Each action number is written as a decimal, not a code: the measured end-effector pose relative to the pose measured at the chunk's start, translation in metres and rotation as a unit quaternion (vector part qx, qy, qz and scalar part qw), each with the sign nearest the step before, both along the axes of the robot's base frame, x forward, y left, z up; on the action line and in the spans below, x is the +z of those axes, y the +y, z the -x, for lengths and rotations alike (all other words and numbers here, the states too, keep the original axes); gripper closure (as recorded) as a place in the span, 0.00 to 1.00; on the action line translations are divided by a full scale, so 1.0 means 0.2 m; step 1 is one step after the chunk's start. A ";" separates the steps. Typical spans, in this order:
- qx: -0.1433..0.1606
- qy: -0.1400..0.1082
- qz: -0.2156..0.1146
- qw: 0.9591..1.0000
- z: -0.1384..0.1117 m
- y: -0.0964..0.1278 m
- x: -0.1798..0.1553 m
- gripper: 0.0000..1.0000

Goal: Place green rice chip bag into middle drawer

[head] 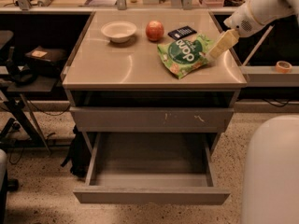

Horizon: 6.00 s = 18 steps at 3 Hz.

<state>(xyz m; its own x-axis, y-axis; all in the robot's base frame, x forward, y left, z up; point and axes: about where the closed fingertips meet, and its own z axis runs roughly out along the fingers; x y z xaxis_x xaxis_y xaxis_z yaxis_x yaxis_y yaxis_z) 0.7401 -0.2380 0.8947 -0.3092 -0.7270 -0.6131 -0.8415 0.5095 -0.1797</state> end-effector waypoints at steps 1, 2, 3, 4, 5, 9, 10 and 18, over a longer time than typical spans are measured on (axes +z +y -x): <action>0.007 0.003 -0.034 0.999 -0.08 0.04 -0.09 0.00; 0.007 0.003 -0.033 0.999 -0.08 0.04 -0.10 0.00; -0.012 -0.004 -0.011 1.000 -0.14 0.03 -0.10 0.00; -0.039 -0.014 -0.041 0.998 -0.27 0.08 -0.14 0.00; -0.042 -0.015 -0.043 0.998 -0.28 0.08 -0.15 0.00; 0.013 0.033 -0.022 0.999 -0.21 0.21 -0.32 0.19; 0.013 0.033 -0.022 0.999 -0.21 0.21 -0.32 0.42; -0.084 -0.258 -0.139 0.952 0.93 0.29 1.24 1.00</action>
Offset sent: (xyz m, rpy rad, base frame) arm 0.0159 0.0077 -0.0183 0.0713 0.0051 0.0148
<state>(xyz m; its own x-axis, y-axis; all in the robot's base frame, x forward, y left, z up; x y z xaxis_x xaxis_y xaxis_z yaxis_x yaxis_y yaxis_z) 0.5549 -0.1796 1.1430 -0.0126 -0.4809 -0.8767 -0.5796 0.7180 -0.3855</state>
